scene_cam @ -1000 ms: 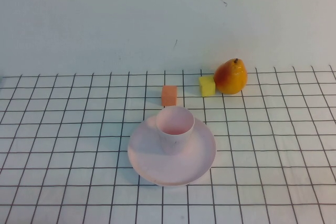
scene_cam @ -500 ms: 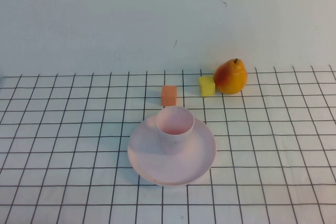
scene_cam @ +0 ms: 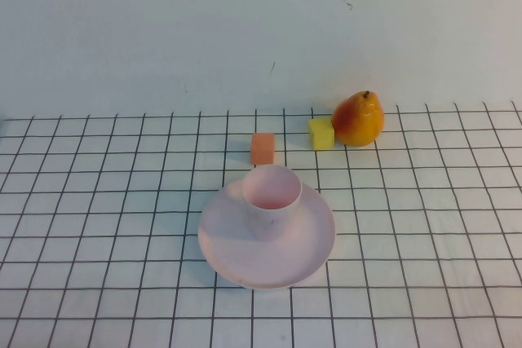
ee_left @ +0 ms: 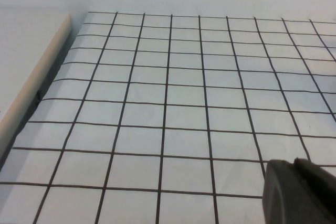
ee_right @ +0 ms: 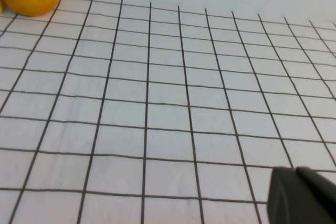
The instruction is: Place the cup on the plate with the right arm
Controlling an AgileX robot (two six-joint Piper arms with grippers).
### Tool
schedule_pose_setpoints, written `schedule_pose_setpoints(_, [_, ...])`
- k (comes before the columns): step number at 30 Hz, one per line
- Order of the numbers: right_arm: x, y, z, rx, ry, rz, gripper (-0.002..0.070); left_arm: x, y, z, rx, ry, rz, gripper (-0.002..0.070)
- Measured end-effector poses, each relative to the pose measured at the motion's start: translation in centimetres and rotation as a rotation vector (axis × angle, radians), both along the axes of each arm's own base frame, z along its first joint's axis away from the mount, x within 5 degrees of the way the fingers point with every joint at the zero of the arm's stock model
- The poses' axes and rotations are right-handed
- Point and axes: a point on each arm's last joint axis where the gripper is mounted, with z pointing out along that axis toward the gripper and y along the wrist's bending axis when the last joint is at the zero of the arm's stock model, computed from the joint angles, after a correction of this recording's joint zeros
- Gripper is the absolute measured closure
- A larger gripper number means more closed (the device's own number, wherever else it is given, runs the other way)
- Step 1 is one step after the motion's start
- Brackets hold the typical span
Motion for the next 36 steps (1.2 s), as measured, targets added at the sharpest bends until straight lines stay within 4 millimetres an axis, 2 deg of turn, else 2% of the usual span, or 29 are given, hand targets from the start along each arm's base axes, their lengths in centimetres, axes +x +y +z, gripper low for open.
schedule_pose_setpoints(13, [-0.02, -0.15, 0.0, 0.114, -0.011, -0.06, 0.0678, 0.0, 0.0, 0.0, 0.0, 0.0, 0.0, 0.0678])
schedule_pose_setpoints(19, [-0.02, -0.22, -0.01, 0.089, -0.008, -0.059, 0.0678, 0.0, 0.0, 0.0, 0.0, 0.0, 0.0, 0.0678])
schedule_pose_setpoints(26, [-0.03, -0.23, 0.0, -0.031, 0.004, -0.016, 0.0678, 0.0, 0.0, 0.0, 0.0, 0.0, 0.0, 0.0678])
schedule_pose_setpoints(36, [-0.03, -0.24, 0.0, 0.049, -0.004, -0.047, 0.0678, 0.0, 0.0, 0.0, 0.0, 0.0, 0.0, 0.0678])
